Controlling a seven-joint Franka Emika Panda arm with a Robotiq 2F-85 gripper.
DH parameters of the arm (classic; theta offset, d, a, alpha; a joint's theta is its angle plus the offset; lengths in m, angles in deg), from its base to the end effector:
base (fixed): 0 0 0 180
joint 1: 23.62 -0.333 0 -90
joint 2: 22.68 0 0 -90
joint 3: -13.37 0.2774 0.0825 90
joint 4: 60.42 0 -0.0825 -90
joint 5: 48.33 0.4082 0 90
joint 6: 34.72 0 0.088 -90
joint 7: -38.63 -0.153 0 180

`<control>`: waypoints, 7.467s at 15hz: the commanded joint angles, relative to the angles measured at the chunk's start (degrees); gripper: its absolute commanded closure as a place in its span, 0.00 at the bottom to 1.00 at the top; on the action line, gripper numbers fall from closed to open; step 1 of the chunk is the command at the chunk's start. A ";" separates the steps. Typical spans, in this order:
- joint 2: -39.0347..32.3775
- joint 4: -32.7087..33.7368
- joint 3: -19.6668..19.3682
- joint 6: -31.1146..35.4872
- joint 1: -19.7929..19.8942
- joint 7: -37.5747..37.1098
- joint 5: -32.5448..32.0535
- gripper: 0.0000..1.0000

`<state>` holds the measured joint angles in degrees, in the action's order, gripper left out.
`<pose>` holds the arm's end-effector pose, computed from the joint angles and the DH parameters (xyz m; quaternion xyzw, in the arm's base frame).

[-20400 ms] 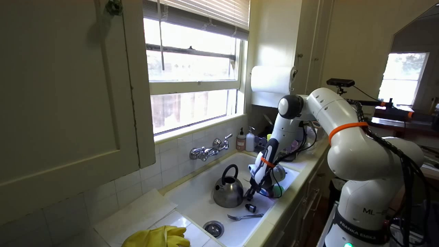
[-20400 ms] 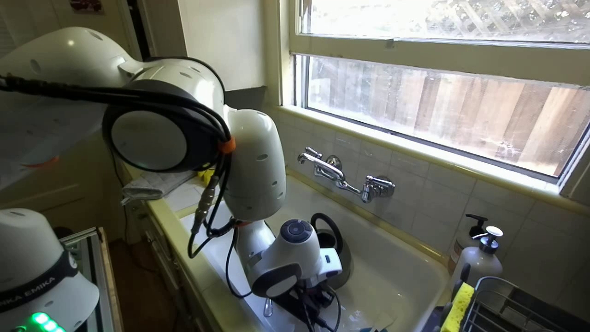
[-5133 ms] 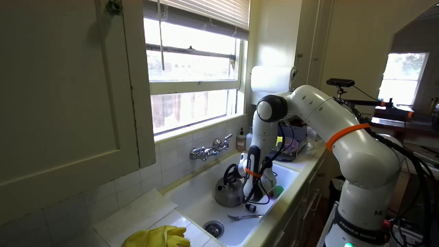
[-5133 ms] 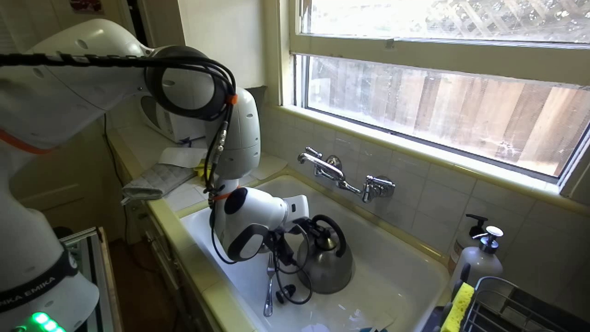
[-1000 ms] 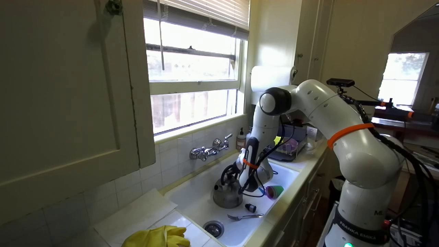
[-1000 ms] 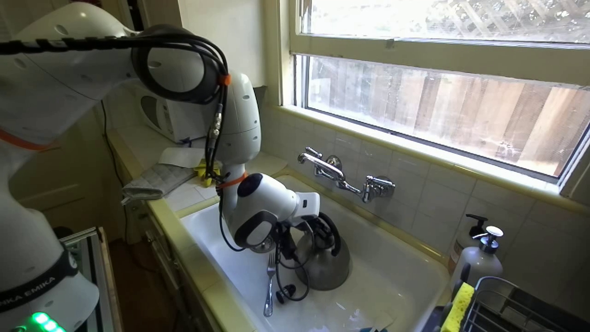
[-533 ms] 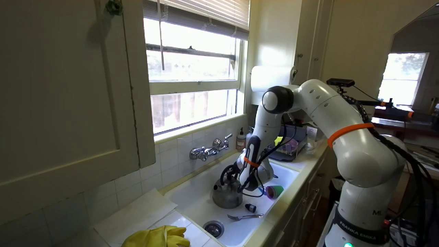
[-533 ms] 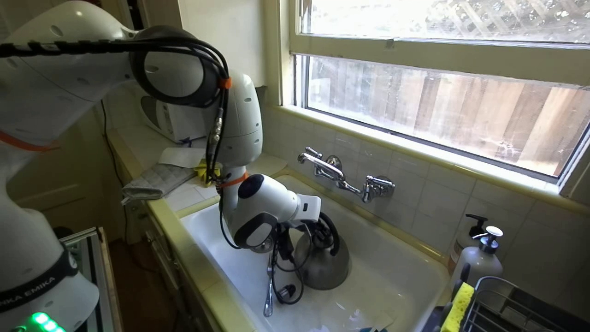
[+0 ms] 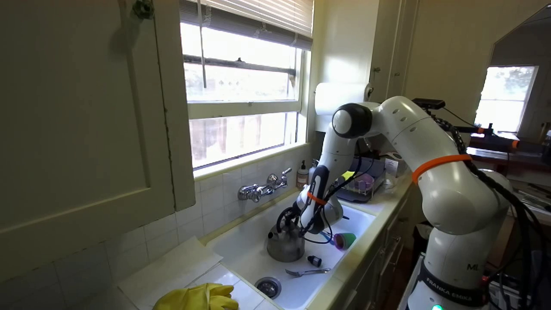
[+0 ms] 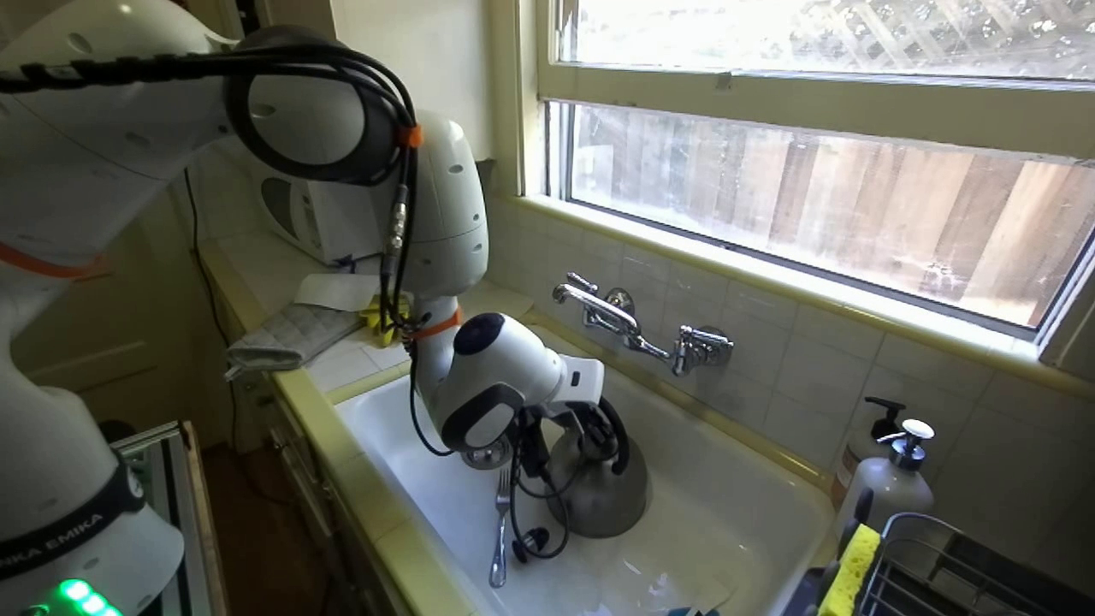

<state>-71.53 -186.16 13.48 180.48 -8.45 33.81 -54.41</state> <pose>0.5349 -0.1262 -0.0041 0.9312 -0.1117 0.3465 0.0168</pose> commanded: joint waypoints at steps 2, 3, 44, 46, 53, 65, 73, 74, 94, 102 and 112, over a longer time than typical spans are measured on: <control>-0.39 -0.91 1.29 -8.46 1.37 -0.02 -2.67 1.00; 0.04 -1.08 2.08 -9.22 2.43 -0.27 -3.93 1.00; 3.99 -10.90 -5.22 7.66 -9.33 6.34 6.19 0.29; 3.64 -10.17 -5.26 7.71 -9.37 6.84 5.97 0.31; 2.67 -8.36 -5.09 6.89 -9.29 7.38 5.60 0.45; 2.25 -7.32 -4.84 6.16 -9.17 7.35 5.41 1.00; 1.50 -5.95 -5.05 5.70 -8.94 7.28 5.56 0.94; 1.33 -5.69 -5.16 5.61 -9.01 7.34 5.71 0.97; 3.13 -6.65 -1.84 -3.61 -3.83 6.47 -3.10 1.00; 3.20 -7.27 -1.31 3.75 -2.71 6.35 -3.42 1.00; 2.36 -7.44 -2.40 12.01 -3.31 6.68 -4.72 1.00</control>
<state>-68.77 -193.23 11.61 191.04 -11.91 40.93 -57.86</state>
